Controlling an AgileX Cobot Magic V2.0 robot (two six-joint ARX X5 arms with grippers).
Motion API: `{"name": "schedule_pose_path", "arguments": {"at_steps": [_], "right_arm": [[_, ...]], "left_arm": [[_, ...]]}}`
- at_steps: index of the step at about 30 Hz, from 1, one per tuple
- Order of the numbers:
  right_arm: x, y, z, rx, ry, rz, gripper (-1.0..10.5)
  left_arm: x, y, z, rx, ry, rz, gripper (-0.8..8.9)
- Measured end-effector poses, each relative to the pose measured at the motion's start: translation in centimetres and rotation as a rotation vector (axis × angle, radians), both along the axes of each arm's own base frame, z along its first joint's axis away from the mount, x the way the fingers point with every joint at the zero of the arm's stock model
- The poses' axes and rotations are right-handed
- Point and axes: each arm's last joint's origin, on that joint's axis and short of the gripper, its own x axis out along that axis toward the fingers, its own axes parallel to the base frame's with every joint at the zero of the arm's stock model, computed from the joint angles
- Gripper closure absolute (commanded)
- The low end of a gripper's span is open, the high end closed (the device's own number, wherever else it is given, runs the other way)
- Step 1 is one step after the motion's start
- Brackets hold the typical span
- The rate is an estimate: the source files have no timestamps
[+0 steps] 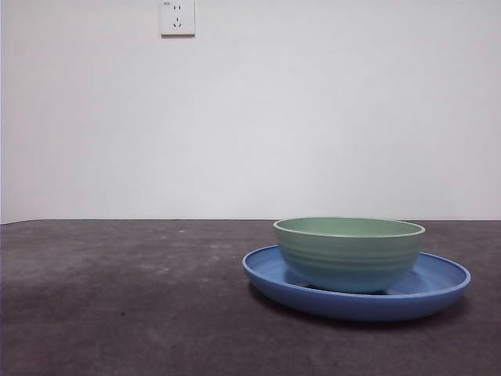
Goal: Place the green bowl on the blue plate
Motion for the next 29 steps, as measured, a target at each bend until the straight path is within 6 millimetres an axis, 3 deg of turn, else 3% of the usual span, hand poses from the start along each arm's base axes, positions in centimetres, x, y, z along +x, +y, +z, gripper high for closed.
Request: {"name": "schedule_pose_path", "arguments": {"at_steps": [5, 11, 17, 29], "right_arm": [[0.8, 0.0, -0.6, -0.014, 0.067, -0.012, 3.9], [3.2, -0.2, -1.7, -0.104, 0.145, -0.067, 3.9], [6.3, -0.3, -3.6, -0.216, 0.232, -0.107, 3.9], [12.9, -0.1, -8.6, -0.250, 0.380, -0.070, 3.9]], "left_arm": [[0.0, 0.0, 0.0, 0.000, 0.000, 0.000, 2.51], [0.0, 0.0, 0.0, 0.000, 0.000, 0.000, 2.51], [0.0, 0.0, 0.0, 0.000, 0.000, 0.000, 2.51], [0.0, 0.0, 0.0, -0.002, -0.002, 0.000, 2.51]]}}
